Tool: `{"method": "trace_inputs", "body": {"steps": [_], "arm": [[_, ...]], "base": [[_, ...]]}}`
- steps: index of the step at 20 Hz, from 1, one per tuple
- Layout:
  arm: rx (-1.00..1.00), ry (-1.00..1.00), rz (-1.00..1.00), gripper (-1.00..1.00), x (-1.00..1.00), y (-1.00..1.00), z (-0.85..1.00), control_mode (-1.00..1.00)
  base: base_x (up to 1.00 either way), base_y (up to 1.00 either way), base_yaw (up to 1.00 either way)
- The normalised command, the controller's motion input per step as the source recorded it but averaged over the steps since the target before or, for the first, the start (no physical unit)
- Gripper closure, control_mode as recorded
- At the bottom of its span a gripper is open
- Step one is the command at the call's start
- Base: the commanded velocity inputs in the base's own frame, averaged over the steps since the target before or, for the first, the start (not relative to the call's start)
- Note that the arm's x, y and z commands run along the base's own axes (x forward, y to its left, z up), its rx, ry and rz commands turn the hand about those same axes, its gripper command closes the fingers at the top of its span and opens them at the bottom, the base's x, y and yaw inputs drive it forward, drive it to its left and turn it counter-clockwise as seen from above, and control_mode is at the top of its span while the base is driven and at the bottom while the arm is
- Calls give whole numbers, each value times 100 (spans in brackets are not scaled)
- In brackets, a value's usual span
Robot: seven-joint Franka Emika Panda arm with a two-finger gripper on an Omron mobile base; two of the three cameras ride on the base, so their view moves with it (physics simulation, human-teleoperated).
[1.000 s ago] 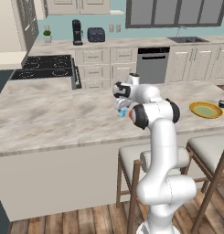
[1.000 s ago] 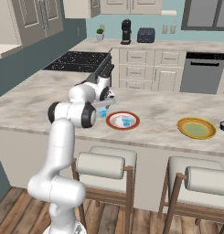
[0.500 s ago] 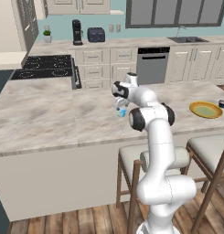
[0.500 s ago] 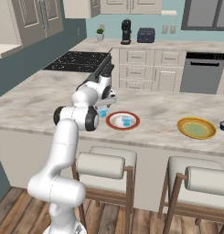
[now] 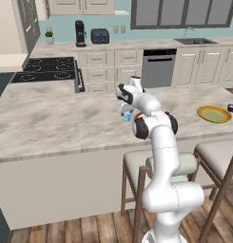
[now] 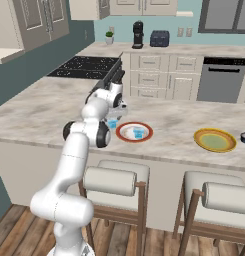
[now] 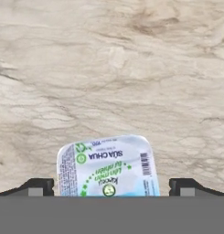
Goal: Place two yogurt containers on each plate.
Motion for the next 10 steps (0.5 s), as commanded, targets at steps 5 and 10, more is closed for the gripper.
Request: {"method": "trace_inputs", "body": {"steps": [5,10], "arm": [[0,3,0,-100,0,0,-26,-100],[0,0,0,-100,0,0,-22,-100]], "base": [[0,0,0],[0,0,0]]}}
